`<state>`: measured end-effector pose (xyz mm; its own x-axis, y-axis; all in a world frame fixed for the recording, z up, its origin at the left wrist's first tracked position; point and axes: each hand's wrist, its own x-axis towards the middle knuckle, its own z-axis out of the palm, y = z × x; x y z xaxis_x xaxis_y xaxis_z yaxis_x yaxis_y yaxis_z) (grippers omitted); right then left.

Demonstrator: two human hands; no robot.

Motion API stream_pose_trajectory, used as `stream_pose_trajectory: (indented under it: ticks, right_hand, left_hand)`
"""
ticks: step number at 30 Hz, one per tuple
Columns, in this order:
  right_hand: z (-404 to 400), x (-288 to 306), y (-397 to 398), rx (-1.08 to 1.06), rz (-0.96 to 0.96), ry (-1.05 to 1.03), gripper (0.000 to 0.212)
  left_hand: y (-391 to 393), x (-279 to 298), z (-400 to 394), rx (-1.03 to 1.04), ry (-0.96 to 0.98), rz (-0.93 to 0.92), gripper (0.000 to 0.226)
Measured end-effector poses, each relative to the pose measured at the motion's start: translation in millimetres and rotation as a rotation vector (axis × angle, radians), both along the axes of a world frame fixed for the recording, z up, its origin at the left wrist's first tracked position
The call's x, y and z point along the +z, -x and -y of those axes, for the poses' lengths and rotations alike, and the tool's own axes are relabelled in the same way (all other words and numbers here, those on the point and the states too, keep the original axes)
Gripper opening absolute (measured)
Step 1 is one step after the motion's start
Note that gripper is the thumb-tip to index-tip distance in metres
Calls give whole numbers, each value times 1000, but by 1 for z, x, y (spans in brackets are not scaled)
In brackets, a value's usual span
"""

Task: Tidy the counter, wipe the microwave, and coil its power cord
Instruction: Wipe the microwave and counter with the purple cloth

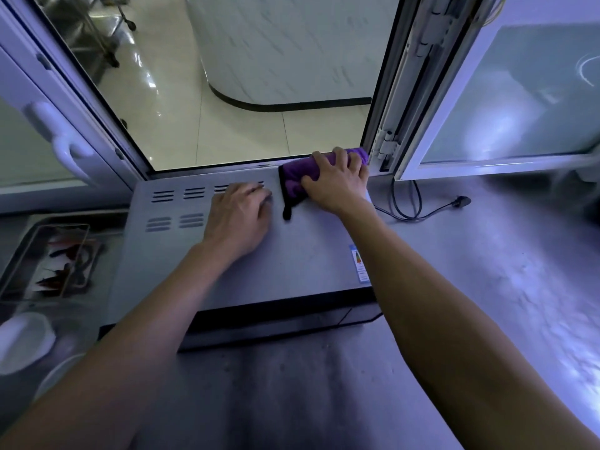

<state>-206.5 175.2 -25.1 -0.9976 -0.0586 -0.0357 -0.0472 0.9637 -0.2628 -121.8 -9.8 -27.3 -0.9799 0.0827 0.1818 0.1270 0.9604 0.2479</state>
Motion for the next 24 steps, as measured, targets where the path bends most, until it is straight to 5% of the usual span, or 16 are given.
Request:
stream_pose_trajectory:
  ticks: [24]
  right_hand:
    - [13,-5,-187,56,-10,18,61]
  left_hand:
    - [-120,5,55,-23,-10,25,29]
